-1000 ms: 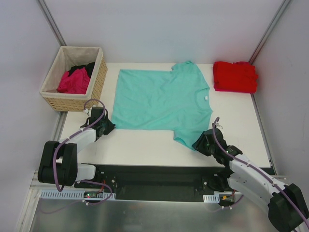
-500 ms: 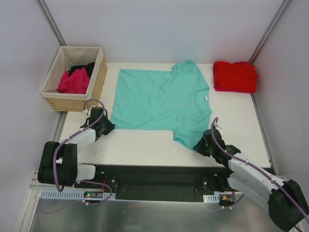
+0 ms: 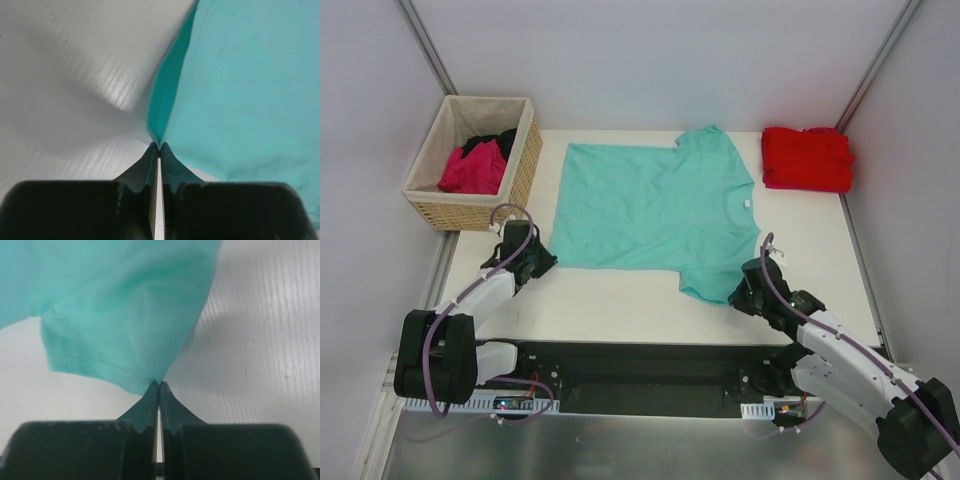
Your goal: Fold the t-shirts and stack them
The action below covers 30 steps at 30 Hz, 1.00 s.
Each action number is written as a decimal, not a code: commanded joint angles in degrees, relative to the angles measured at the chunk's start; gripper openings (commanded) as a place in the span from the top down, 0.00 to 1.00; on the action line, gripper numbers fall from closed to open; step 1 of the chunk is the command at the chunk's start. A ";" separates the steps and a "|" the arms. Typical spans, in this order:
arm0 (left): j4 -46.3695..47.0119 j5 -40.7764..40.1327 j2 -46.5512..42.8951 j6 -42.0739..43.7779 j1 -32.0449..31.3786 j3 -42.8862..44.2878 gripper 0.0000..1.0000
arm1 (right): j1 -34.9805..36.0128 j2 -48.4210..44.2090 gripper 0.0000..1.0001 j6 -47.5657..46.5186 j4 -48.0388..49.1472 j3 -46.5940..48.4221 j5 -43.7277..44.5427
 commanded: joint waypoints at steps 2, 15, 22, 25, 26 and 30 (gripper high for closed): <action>-3.56 0.28 -2.44 1.97 0.73 5.00 1.00 | -1.19 0.01 0.99 -6.50 -4.41 10.48 6.94; -5.15 0.10 2.66 2.32 1.61 14.14 1.00 | -10.86 8.80 0.99 -12.92 -1.69 22.70 5.54; -5.23 0.01 8.99 3.29 2.31 20.74 1.00 | -16.75 13.63 0.99 -14.77 -0.28 27.53 2.29; -5.06 0.01 11.27 3.55 2.31 22.50 1.00 | -17.54 16.09 0.99 -15.38 0.77 29.56 2.03; -5.14 0.01 11.71 3.55 2.31 22.93 1.00 | -17.90 17.84 0.99 -15.38 0.86 30.17 1.67; -5.15 0.01 15.13 4.34 2.31 26.18 1.00 | -18.86 22.32 0.99 -15.65 2.00 34.47 0.62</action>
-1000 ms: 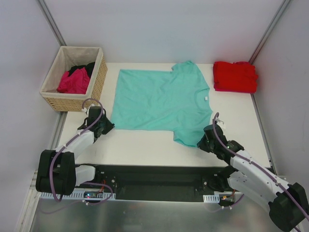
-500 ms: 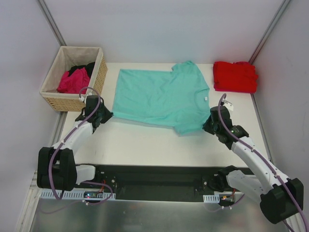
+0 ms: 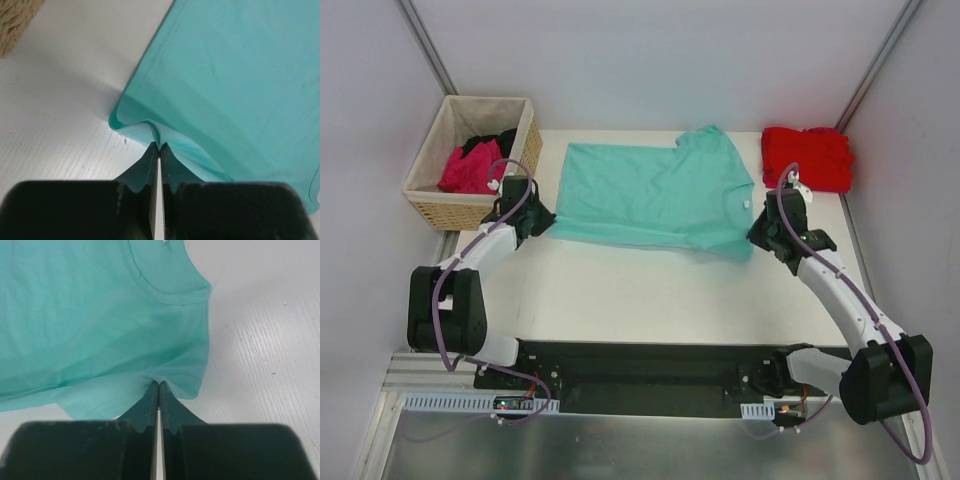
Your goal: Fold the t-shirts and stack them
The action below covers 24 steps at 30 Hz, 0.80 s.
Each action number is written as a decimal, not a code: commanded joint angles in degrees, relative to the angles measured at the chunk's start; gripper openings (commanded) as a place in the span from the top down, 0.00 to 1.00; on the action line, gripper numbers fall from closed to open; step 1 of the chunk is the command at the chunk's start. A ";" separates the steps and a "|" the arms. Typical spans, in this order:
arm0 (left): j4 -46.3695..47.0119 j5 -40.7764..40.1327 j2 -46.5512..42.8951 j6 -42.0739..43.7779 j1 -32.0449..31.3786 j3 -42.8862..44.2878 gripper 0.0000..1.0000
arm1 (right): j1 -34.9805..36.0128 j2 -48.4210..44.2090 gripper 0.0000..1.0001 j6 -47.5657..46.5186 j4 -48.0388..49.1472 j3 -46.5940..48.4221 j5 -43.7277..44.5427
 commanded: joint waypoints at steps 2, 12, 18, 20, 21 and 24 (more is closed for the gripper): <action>-0.29 -1.25 3.60 2.18 0.46 5.47 1.00 | -1.51 5.18 0.99 -1.70 3.10 6.79 -1.96; -0.29 -1.26 13.08 4.29 1.42 15.05 1.00 | -3.53 17.22 0.99 -1.88 4.77 15.32 -4.43; -0.29 -0.65 20.11 5.08 1.69 20.59 1.00 | -4.32 25.04 0.99 -1.53 5.73 20.94 -5.83; -0.21 -0.38 22.49 5.17 1.77 22.51 1.00 | -4.41 28.28 0.99 -1.44 5.74 23.39 -6.10; -0.21 -0.38 23.29 5.17 1.69 23.22 1.00 | -4.41 29.52 0.99 -1.53 5.74 24.28 -6.18; -0.29 0.92 26.45 5.43 1.77 26.12 1.00 | -4.76 34.18 0.99 -1.44 5.74 27.96 -6.62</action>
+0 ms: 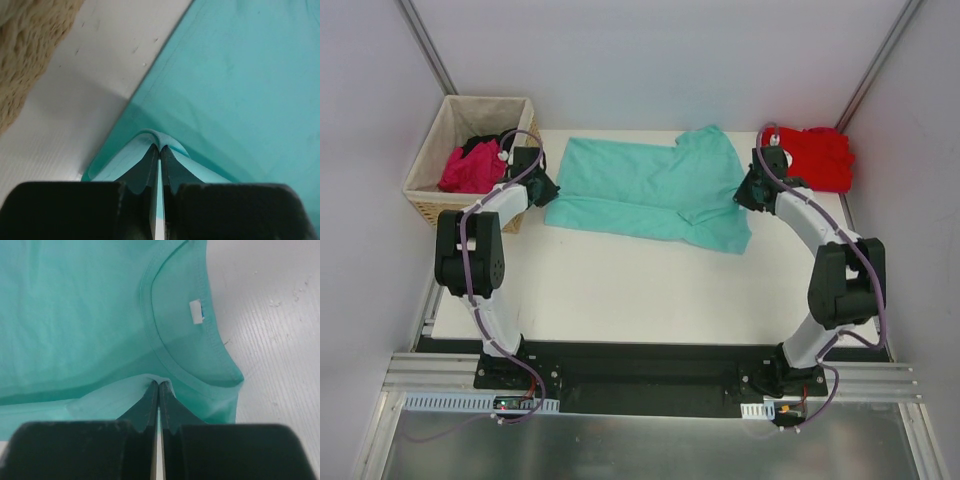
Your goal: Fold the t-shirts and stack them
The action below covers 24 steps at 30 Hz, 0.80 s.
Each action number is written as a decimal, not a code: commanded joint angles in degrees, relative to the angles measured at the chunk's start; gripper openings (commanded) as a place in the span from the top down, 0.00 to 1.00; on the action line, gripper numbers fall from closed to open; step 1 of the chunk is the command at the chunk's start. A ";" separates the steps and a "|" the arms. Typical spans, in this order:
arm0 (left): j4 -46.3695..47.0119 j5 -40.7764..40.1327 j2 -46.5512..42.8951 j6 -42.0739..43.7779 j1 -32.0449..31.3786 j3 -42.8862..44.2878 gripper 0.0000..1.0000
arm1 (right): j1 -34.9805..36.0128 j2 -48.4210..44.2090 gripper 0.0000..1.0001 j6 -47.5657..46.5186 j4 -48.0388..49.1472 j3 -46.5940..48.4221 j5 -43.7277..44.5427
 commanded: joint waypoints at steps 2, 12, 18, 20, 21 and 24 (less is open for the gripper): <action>-0.05 1.81 4.88 1.74 0.66 6.37 1.00 | -0.76 7.72 0.99 -0.26 1.63 7.76 -1.29; -0.05 2.95 9.64 3.06 0.66 11.21 0.81 | -1.12 21.53 0.99 0.00 -0.22 22.79 -2.35; 0.12 3.65 9.29 3.41 0.66 11.39 0.01 | -0.94 25.50 0.08 -1.49 0.30 28.34 -2.00; 0.12 3.22 7.46 2.98 0.57 10.43 0.01 | -0.59 23.05 0.04 -2.28 0.75 28.08 -1.38; 0.47 3.22 6.40 2.97 0.57 10.08 0.01 | -0.07 21.56 0.02 -3.41 0.83 27.29 -0.42; 0.47 3.74 1.83 2.80 0.22 8.50 0.01 | 2.12 13.65 0.00 -5.35 1.71 22.56 1.60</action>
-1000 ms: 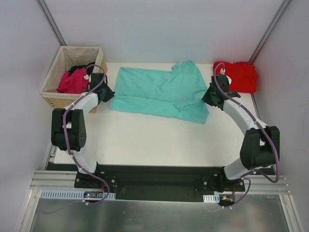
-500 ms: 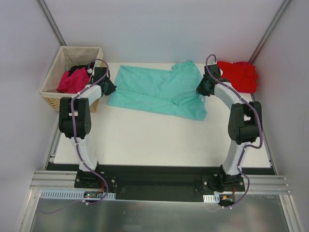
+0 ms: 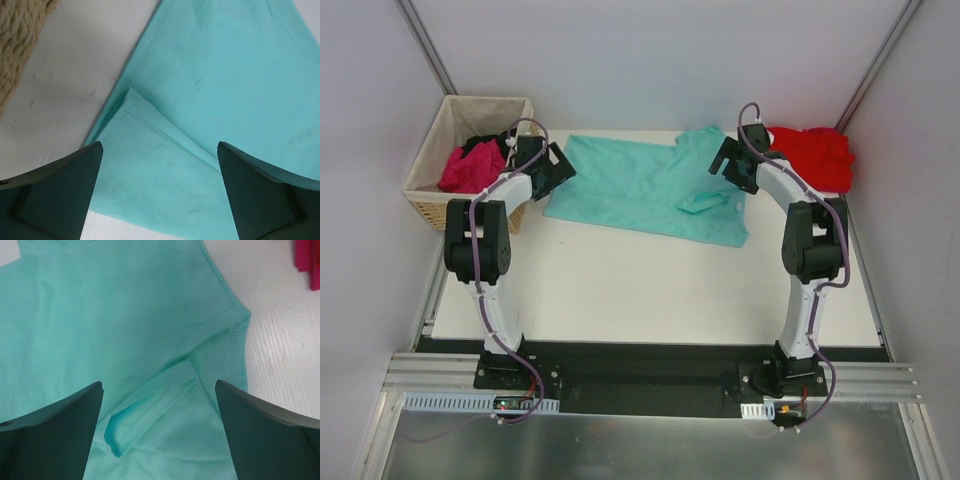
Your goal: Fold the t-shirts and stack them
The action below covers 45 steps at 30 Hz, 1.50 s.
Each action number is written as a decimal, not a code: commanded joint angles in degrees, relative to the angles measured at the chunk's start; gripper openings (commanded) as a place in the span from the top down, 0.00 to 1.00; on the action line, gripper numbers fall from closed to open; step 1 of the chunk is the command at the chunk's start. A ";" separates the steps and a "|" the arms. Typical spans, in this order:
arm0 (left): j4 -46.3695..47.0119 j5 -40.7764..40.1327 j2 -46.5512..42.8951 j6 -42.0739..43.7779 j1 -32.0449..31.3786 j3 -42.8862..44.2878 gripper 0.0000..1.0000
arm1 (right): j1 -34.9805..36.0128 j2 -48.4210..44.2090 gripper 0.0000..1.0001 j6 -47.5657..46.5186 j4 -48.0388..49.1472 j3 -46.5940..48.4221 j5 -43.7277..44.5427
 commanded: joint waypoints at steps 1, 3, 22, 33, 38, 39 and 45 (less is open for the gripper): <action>-1.78 1.88 -9.01 -1.05 0.13 -2.89 0.01 | 3.27 -13.72 0.00 -3.35 1.69 -3.45 2.81; -1.69 3.29 -11.66 -2.19 -0.22 -4.74 0.01 | 4.85 -18.91 0.00 -2.91 -0.15 -7.04 1.85; 4.81 7.61 -14.85 0.79 -6.99 -20.04 0.01 | 9.16 -35.01 0.00 -1.06 2.31 -32.37 0.08; 7.45 9.00 -8.15 -0.44 -6.99 -13.54 0.01 | 8.46 -33.00 0.00 -2.73 3.45 -31.85 -0.97; 7.45 12.08 -9.47 -1.93 -6.99 -11.96 0.01 | 8.20 -31.42 0.00 -2.38 4.15 -31.06 -1.93; 7.45 12.69 -10.17 -2.11 -6.99 -11.69 0.01 | 8.20 -31.24 0.00 -2.38 4.15 -30.88 -2.02; 7.45 13.32 -10.62 -2.20 -6.99 -10.11 0.01 | 8.28 -30.01 0.00 -2.20 4.77 -30.61 -2.55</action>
